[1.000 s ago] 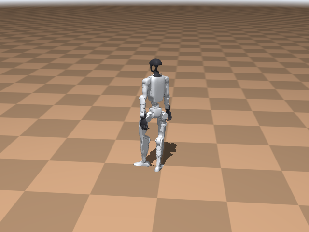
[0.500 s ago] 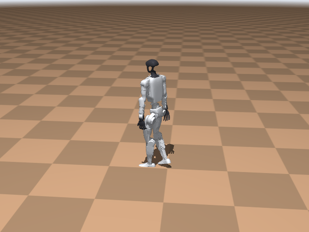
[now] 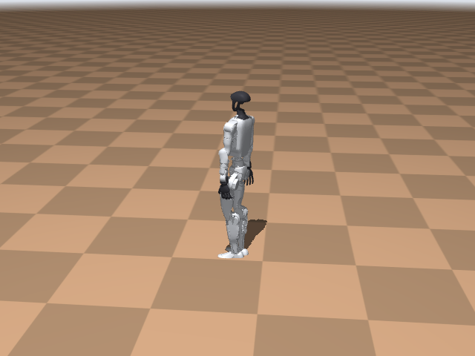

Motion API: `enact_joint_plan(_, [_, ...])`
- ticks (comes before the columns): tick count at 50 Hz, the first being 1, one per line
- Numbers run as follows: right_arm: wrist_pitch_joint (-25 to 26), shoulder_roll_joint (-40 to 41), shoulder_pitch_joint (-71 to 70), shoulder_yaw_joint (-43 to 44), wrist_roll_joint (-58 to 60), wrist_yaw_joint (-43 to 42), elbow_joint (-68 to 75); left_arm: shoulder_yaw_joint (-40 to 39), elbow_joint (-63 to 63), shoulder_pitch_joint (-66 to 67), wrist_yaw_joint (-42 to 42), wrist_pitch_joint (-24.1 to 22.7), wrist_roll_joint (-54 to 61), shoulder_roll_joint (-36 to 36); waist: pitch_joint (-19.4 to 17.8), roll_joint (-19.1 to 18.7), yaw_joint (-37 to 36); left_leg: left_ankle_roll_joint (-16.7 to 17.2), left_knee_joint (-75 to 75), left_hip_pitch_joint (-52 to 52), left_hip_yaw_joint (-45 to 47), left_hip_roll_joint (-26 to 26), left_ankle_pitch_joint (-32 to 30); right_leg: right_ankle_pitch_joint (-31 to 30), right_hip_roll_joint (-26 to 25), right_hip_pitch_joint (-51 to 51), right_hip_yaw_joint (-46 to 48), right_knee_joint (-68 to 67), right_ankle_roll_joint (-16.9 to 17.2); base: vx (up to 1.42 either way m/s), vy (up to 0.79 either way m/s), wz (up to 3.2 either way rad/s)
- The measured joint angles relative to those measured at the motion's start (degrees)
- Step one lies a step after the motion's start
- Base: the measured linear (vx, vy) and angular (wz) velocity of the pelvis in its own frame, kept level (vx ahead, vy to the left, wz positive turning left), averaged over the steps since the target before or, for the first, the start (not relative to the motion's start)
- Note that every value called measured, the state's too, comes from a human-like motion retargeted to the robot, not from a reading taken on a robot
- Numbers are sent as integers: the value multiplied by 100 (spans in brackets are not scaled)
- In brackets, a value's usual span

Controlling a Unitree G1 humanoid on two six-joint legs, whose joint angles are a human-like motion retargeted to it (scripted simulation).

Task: In place motions

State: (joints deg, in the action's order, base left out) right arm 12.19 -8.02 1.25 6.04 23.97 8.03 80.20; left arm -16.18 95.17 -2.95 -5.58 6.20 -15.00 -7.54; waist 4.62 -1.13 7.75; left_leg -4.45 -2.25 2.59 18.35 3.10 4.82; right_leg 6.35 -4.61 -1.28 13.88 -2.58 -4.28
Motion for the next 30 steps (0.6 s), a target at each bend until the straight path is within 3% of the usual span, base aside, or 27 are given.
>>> enact_joint_plan(10, [-234, 150, -267, -53, -718, 319, -480, -739, 223, 512, -39, 70, 512, -34, 88, -67, -44, -18, -110, -33, 3, -10, 198, 12, 21, 61, 20, 21, 1, 1, 0, -1])
enact_joint_plan(25, [64, 128, 17, -484, 113, 140, 1003, -445, -182, 181, -281, 21, 536, 190, 152, -103, -16, -24, -14, 48, -129, 42, 148, 62, 45, 114, 304, 90, -4, 0, 2, 18])
enact_joint_plan(30, [30, 133, 173, -689, 282, 11, 1194, -347, -245, 82, -347, 12, 540, 243, 175, -63, -1076, 56, 61, -62, 901, -156, 277, 83, -146, 155, -714, 59, -57, 0, 4, -164])
